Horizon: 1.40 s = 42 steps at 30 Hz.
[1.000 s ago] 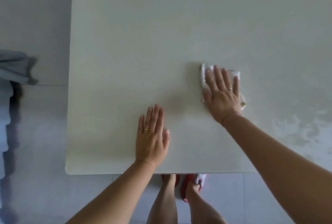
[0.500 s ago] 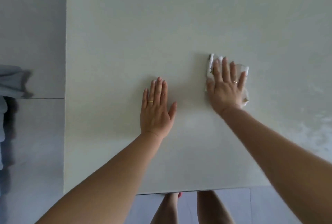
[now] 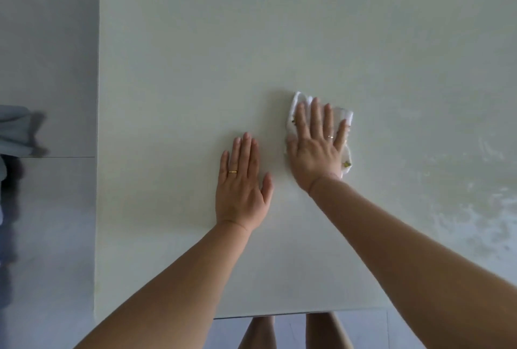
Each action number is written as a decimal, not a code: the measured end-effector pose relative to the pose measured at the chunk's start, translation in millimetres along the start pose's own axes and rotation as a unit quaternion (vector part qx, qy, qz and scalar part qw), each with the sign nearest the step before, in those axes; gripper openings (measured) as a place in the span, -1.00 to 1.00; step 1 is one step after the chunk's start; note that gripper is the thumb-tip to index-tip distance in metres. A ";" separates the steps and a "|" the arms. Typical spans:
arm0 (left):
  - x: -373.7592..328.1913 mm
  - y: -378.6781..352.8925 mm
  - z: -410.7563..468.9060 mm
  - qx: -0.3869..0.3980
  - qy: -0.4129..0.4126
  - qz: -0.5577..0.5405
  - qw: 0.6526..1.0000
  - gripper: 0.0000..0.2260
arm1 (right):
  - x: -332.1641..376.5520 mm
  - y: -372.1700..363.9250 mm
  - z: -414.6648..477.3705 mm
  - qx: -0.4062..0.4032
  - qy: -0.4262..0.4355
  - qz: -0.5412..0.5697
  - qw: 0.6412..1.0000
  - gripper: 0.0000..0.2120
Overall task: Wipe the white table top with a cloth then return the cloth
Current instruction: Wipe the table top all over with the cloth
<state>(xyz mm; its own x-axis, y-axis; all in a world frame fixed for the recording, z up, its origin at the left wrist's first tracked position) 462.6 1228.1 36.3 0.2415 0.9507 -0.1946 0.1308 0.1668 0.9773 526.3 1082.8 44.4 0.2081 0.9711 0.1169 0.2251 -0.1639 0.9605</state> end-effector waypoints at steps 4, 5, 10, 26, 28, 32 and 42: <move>-0.1 0.2 -1.3 -0.005 -0.006 0.004 1.000 -0.43 | -5.9 7.4 -3.7 0.023 0.294 -0.098 0.951 -0.46; -0.2 0.4 -1.2 -0.016 -0.007 0.000 1.000 -0.43 | -18.8 12.9 12.2 0.011 0.301 -0.115 0.947 -0.47; -1.1 -0.3 -0.1 -0.033 -0.002 -0.011 0.999 -0.43 | -39.5 17.8 65.6 -0.012 -0.030 -0.007 0.999 -0.45; -5.3 29.3 66.2 -0.093 0.059 -0.053 0.992 -0.45 | 2.2 19.5 79.9 -0.001 -0.004 -0.001 1.000 -0.42; -3.5 37.1 96.2 -0.124 0.094 -0.059 0.986 -0.49 | 18.8 13.3 59.3 0.024 0.169 -0.045 0.984 -0.43; 3.5 35.5 137.1 -0.099 0.068 -0.031 0.992 -0.49 | -21.4 33.1 114.3 -0.010 0.295 -0.124 0.947 -0.45; 9.0 15.4 145.7 -0.041 0.063 0.018 0.997 -0.45 | 27.2 27.0 109.8 0.034 0.218 -0.046 0.974 -0.43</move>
<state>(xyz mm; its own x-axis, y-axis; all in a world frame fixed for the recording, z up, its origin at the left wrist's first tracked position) 607.0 1201.1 37.4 0.1209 0.9808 -0.1529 0.0447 0.1485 0.9879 642.6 1085.7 45.7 -0.2374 0.9610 0.1417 0.2898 -0.0691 0.9546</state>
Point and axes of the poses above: each hand's wrist, its own z-axis towards the middle knuckle, its own y-axis out of the back of the hand, x = y × z, the point moved 2 cm from there along z, towards the middle knuckle, and after that the axes turned 9 degrees about -y, right-handed, at the moved point
